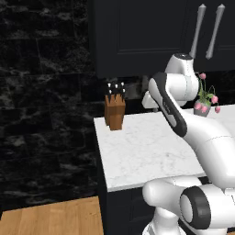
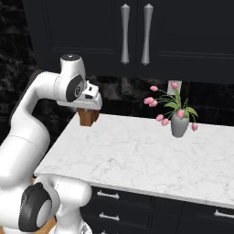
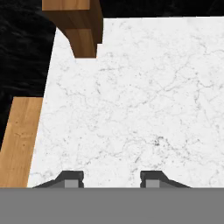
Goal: Navigate to the stand mixer.
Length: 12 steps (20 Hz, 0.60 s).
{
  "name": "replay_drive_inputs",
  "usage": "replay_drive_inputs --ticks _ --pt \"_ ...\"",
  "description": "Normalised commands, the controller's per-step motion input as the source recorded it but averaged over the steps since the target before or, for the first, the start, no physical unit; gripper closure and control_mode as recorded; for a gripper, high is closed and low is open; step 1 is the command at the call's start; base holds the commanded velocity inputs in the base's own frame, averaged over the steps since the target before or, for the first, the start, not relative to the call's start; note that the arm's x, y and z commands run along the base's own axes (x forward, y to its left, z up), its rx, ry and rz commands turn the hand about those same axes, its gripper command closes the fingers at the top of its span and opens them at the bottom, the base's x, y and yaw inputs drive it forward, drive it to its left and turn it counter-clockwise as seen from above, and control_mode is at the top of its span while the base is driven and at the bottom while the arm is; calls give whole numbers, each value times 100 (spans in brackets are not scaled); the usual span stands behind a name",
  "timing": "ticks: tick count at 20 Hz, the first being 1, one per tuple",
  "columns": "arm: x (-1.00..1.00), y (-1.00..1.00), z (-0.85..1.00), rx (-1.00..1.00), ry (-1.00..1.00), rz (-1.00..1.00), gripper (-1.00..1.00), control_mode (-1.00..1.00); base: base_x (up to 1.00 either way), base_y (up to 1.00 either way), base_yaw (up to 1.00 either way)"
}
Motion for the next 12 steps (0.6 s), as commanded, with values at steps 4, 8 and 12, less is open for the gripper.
replay_drive_inputs --ticks 4,8,12 --pt "0 0 0 0 0 0 -100 100 0 0 0" --pt "0 0 0 0 0 0 -100 100 -39 -8 -1" --pt "0 0 0 0 0 0 -100 100 -43 -9 -1"
